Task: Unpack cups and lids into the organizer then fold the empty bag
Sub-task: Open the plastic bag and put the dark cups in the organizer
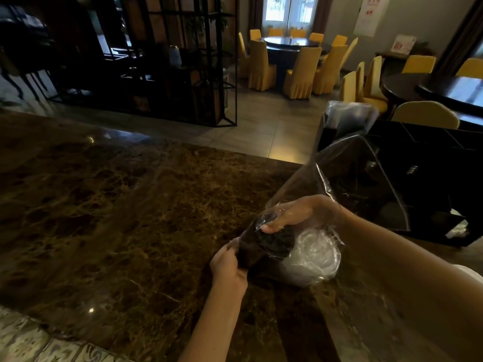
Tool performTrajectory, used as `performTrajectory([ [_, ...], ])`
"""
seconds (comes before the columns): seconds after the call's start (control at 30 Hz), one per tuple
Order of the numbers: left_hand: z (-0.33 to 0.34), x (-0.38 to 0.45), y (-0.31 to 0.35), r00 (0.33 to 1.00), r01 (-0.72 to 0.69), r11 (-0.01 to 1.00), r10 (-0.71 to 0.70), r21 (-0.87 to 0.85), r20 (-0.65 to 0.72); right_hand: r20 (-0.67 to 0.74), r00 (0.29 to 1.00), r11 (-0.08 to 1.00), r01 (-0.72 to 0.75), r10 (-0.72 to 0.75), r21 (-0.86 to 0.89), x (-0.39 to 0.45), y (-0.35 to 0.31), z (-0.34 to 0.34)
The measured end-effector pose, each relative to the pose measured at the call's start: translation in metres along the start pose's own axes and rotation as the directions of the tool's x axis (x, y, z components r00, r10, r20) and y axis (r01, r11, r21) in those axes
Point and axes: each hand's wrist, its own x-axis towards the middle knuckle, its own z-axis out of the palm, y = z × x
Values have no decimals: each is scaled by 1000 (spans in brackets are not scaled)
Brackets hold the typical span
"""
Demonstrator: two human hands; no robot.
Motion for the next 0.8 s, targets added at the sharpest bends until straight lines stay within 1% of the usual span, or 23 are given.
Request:
performTrajectory([
  [0.07, -3, 1, 3, 999, -41, 999, 41, 0, 13, 179, 983, 997, -23, 36, -74, -2, -19, 14],
  [0.13, -5, 4, 7, 998, -60, 998, 60, -8, -1, 339, 933, 965, -28, 119, -262, -1, -38, 28],
  [0.17, -6, 6, 8, 998, -62, 998, 62, -9, 1, 366, 917, 947, -35, 158, -320, 1, -42, 32],
  [0.2, -7, 7, 9, 998, -63, 998, 63, -12, -5, 353, 925, 937, -11, 142, -349, 4, -44, 33],
  [0.23, -7, 8, 11, 997, -74, 997, 74, -10, -5, 338, 932, 936, -1, 128, -353, 4, -47, 37],
  [0.3, -7, 9, 14, 995, -89, 996, 90, 12, -34, 325, 937, 960, -33, 127, -279, 6, -50, 40],
  [0.4, -9, 13, 18, 990, -131, 991, 131, 13, -58, 372, 914, 942, -30, 160, -333, 20, -48, 38],
  [0.43, -10, 15, 19, 987, -145, 989, 146, 17, -62, 301, 941, 932, -40, 156, -360, 23, -44, 36],
  [0.47, -11, 16, 21, 985, -154, 988, 155, 17, -70, 170, 977, 936, -65, 131, -345, 27, -38, 32],
  [0.5, -13, 17, 22, 984, -157, 988, 157, 12, -78, 7, 997, 969, -76, 80, -235, 33, -31, 25],
  [0.53, -14, 19, 24, 984, -157, 988, 156, 2, -84, -161, 986, 996, -54, 43, -65, 36, -21, 16],
  [0.57, -15, 19, 26, 983, -161, 987, 159, -10, -89, -210, 978, 999, -8, 17, 44, 40, -17, 11],
  [0.6, -16, 20, 28, 981, -170, 985, 168, -19, -99, -203, 979, 999, 28, -18, 47, 39, -17, 12],
  [0.63, -18, 22, 31, 976, -187, 982, 183, -20, -119, -113, 993, 999, 36, -38, -20, 33, -27, 16],
  [0.67, -19, 23, 32, 968, -211, 977, 209, -5, -141, 2, 1000, 987, 30, -30, -157, 26, -43, 24],
  [0.7, -20, 25, 34, 957, -242, 970, 241, 15, -159, 130, 991, 947, 71, -32, -313, 18, -62, 34],
  [0.73, -20, 27, 36, 948, -270, 962, 272, 36, -167, 222, 975, 905, 120, -29, -408, 11, -76, 44],
  [0.77, -19, 30, 38, 941, -287, 957, 291, 51, -173, 244, 968, 887, 162, -58, -432, 10, -85, 48],
  [0.8, -19, 32, 39, 936, -293, 954, 299, 61, -187, 221, 970, 884, 192, -104, -427, 8, -91, 50],
])
